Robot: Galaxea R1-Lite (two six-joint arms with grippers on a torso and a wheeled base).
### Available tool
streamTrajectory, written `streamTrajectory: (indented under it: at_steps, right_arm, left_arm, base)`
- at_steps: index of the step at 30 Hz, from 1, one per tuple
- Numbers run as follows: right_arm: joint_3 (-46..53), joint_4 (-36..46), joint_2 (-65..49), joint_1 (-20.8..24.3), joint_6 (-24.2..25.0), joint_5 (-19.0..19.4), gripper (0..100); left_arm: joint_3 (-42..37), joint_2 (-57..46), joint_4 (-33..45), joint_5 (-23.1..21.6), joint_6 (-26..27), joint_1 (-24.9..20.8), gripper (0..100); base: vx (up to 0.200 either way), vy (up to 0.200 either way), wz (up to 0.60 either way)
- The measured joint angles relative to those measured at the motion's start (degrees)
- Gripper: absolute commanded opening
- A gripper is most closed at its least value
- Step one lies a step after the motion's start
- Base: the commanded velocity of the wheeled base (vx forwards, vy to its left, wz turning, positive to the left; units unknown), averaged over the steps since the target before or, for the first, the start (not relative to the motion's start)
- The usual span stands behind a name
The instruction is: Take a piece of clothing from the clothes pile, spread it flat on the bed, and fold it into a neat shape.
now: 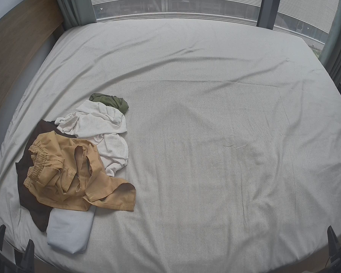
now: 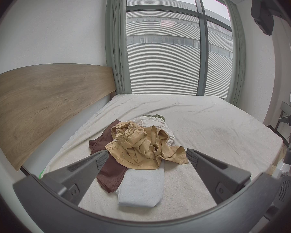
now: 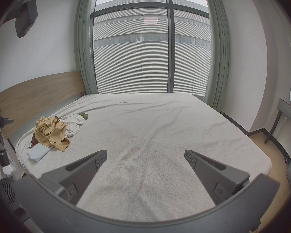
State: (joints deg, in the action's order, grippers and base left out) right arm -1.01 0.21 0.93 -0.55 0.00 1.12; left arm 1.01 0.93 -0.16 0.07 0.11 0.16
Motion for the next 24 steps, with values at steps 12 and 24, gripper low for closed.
streamTrajectory:
  at_steps: [12,24]
  right_arm:
    - [0.0,-0.13,0.0,-0.05,0.0,-0.01,100]
    - [0.0,-0.45,0.0,0.06,-0.07,0.21,100]
  left_arm:
    - [0.0,0.0,0.0,-0.05,-0.11,-0.05,100]
    - [0.0,0.0,-0.06,-0.07,-0.33,-0.06,100]
  base:
    - [0.0,0.0,0.0]
    - [0.0,0.0,0.0]
